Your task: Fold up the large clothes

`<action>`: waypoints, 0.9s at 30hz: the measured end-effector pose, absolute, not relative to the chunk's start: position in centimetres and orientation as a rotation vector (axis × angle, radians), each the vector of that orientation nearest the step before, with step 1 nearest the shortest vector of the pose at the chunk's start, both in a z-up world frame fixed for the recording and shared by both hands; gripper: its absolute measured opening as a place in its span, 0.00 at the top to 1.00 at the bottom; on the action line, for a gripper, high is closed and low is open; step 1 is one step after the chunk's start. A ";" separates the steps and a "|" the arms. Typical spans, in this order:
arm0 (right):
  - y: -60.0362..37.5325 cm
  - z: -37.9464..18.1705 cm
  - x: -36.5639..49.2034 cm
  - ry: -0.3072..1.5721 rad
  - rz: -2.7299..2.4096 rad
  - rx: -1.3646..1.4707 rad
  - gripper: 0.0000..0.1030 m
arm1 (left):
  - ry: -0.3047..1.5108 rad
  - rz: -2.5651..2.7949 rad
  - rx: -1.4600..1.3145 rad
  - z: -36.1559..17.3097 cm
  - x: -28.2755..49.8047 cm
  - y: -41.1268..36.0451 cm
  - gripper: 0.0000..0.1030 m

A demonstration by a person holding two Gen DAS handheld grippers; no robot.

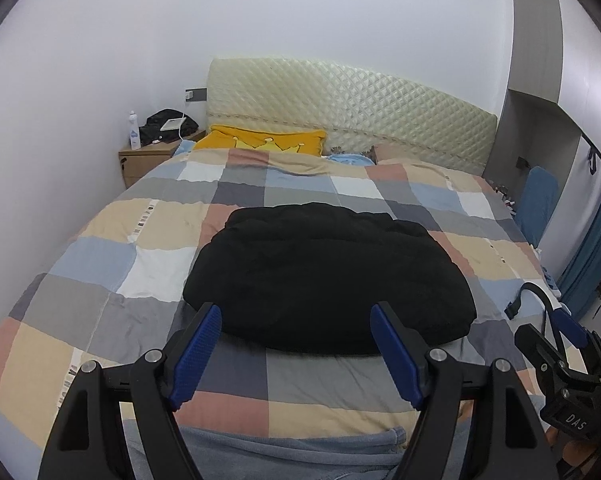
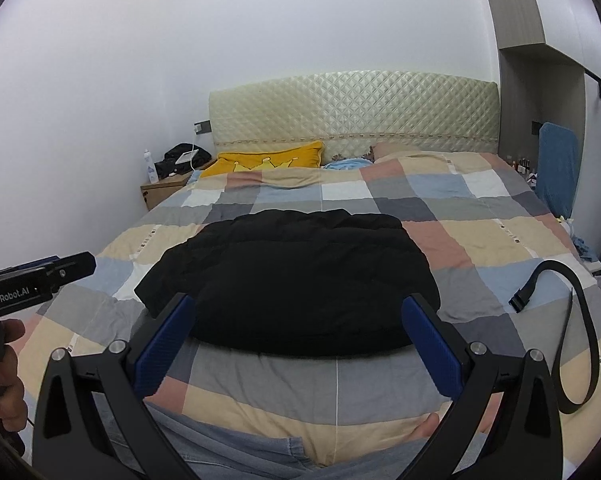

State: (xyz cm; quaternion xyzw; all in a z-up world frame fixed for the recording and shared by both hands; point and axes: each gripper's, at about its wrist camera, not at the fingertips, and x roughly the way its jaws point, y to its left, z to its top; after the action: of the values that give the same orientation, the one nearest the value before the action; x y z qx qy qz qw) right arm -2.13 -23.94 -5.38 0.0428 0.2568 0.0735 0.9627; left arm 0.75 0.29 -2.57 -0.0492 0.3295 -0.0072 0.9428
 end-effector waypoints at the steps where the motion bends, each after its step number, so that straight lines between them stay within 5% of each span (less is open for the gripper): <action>1: -24.0 -5.4 -2.1 0.521 0.148 0.087 0.00 | 0.671 -0.014 -0.100 -2.6 0.7 0.2 0.26; 27: -23.8 -4.6 -2.5 0.509 0.145 0.068 0.00 | 0.665 0.001 -0.074 -2.2 0.3 0.1 0.26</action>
State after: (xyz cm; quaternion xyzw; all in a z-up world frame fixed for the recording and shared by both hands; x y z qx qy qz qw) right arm -2.50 -23.79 -4.55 0.0336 0.2515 0.0718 0.9646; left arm 0.31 0.13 -2.22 -0.0364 0.3262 0.0003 0.9446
